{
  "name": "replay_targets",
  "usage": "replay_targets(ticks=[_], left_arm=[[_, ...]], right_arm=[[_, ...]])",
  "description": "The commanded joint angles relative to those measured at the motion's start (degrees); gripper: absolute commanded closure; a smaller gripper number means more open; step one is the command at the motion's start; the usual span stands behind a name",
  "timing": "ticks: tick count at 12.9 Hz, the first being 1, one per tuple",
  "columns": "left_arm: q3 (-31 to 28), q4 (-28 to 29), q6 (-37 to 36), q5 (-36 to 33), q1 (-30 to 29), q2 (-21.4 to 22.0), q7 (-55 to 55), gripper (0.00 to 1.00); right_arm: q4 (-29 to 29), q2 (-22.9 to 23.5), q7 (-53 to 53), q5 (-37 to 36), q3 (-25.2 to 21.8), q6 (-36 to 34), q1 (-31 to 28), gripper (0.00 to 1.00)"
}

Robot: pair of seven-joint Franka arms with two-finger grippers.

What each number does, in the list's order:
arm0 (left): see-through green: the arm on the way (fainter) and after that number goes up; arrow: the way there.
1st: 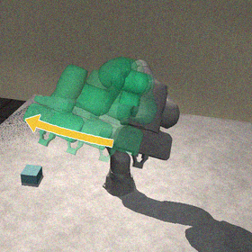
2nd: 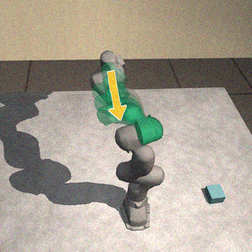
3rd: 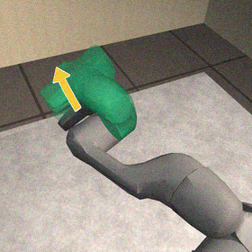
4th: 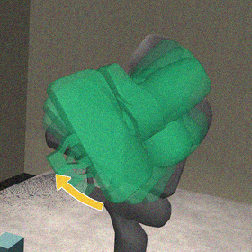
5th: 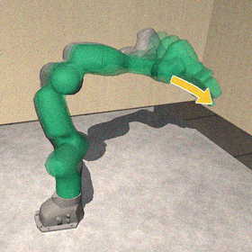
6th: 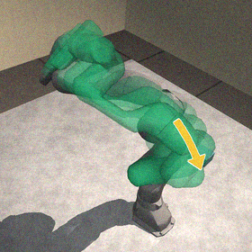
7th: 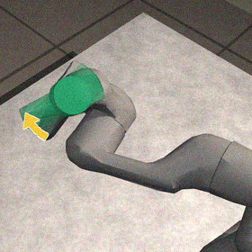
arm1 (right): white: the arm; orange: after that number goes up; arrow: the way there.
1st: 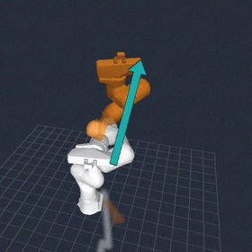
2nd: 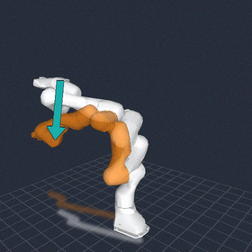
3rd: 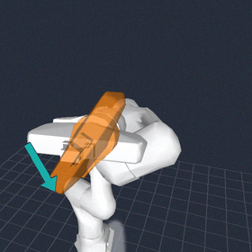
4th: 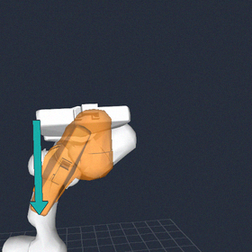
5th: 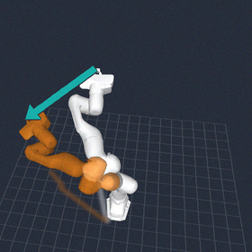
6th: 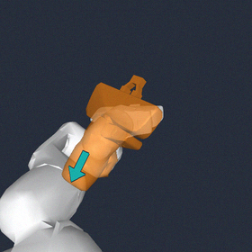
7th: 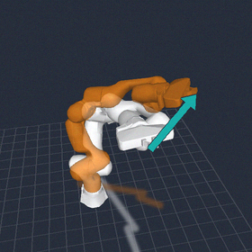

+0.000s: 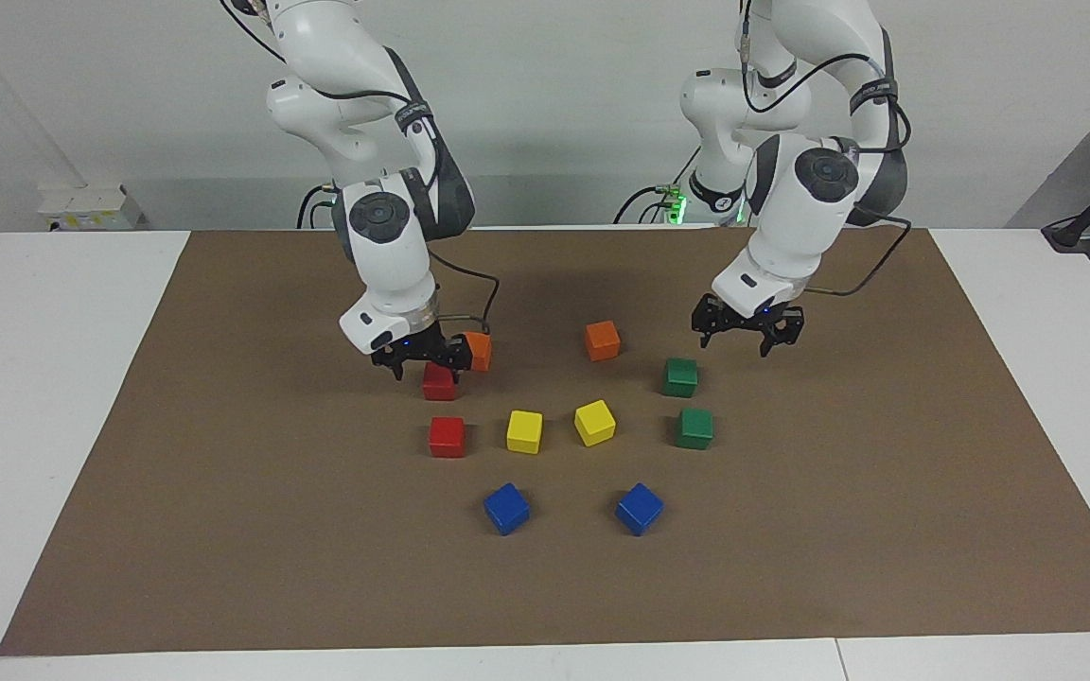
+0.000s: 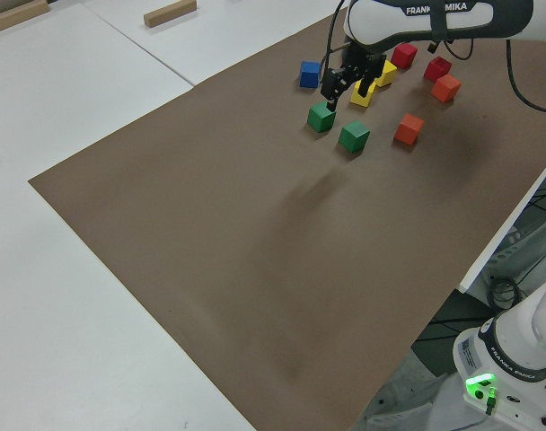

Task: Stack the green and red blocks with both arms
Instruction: 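Grasp the red cube with the right gripper while the left gripper grasps a green cube, then carry the red cube outward with the right gripper while the left gripper carries green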

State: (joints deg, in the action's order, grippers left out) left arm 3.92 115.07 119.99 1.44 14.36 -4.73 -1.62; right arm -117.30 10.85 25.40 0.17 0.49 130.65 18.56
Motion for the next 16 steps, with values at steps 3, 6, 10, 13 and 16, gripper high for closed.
replay_targets(ticks=[3, 6, 10, 13, 16], left_arm=[[-0.85, 2.78, 3.40, -0.21, 2.25, -1.77, -1.18, 0.00], [-0.85, 6.91, 9.01, -0.21, 3.83, -1.86, -3.55, 0.00], [-0.85, 7.89, 11.93, -0.12, 5.33, -2.83, -6.54, 0.00], [-0.85, 7.80, 15.35, -0.12, 6.47, -5.72, -7.34, 0.00], [-1.02, 7.19, 15.98, -0.21, 6.47, -7.31, -6.82, 0.00]], right_arm=[[-2.06, -0.92, -1.14, 0.62, 0.12, 2.68, -0.01, 0.02], [-2.50, -0.22, -1.23, 0.62, 0.12, 3.21, 0.07, 0.02], [-3.46, 1.18, -1.05, 0.62, 0.21, 5.93, 0.34, 0.02], [-4.43, 1.45, -1.05, 0.62, 0.21, 6.90, 0.69, 0.04], [-4.43, 2.06, -0.96, 0.62, 0.21, 6.99, 0.69, 0.11]])
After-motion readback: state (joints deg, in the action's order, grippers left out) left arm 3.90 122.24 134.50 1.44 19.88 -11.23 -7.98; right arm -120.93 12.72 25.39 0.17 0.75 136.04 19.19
